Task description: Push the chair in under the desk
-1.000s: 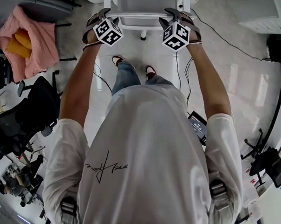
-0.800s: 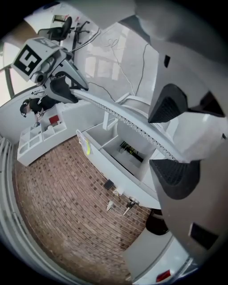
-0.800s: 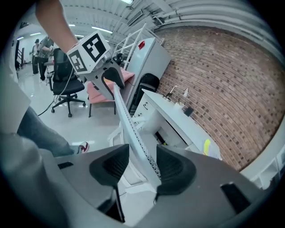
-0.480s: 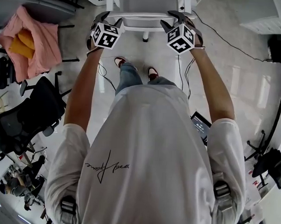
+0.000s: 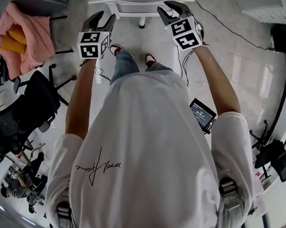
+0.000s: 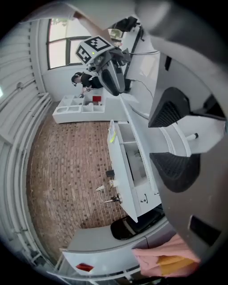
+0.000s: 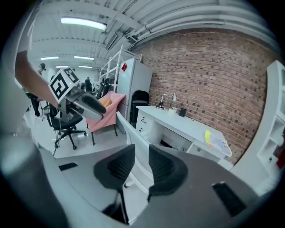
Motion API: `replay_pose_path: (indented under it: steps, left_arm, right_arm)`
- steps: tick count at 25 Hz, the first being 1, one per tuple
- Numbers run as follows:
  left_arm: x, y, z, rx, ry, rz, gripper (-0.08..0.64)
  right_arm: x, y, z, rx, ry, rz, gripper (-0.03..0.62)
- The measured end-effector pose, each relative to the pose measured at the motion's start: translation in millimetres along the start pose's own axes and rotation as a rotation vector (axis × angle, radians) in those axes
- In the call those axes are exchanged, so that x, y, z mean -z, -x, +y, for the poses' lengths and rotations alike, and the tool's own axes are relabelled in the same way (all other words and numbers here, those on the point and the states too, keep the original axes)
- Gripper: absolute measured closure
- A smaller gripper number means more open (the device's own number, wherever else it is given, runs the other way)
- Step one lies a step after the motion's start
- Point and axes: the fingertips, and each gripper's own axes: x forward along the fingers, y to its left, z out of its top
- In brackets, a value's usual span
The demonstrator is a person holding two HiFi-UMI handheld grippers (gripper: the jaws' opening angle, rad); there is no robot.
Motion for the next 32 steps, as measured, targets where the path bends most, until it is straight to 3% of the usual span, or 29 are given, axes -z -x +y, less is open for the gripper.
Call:
replay_pose_path:
  steps: [4,10,15,23,32]
  left_arm:
    - [-12,23,-13,0.025,0.095,-0.089,0.408]
    - [-31,57,-39,0.056,0.199,-0.2,0.459]
    - [-44,77,-64,0.076,0.265,-0.266,0.525]
    - [-72,99,-90,0.044,0.26,-0.282,0.555]
    - [-90,97,-105,0.043,0.207,-0.26,0.555]
  right_arm:
    - [-7,19,14,-0.039,-0.078,-0.051,0.535]
    - [-29,57,47,-0.102,-0.1,-0.117,0.552]
    - [-42,79,48,-0.06,-0.235,-0.138,0.56]
    - [-51,119,37,0.127,-0.383,-0.169,0.566]
    - [-53,128,32,0.168,-0.403,-0.174,0.566]
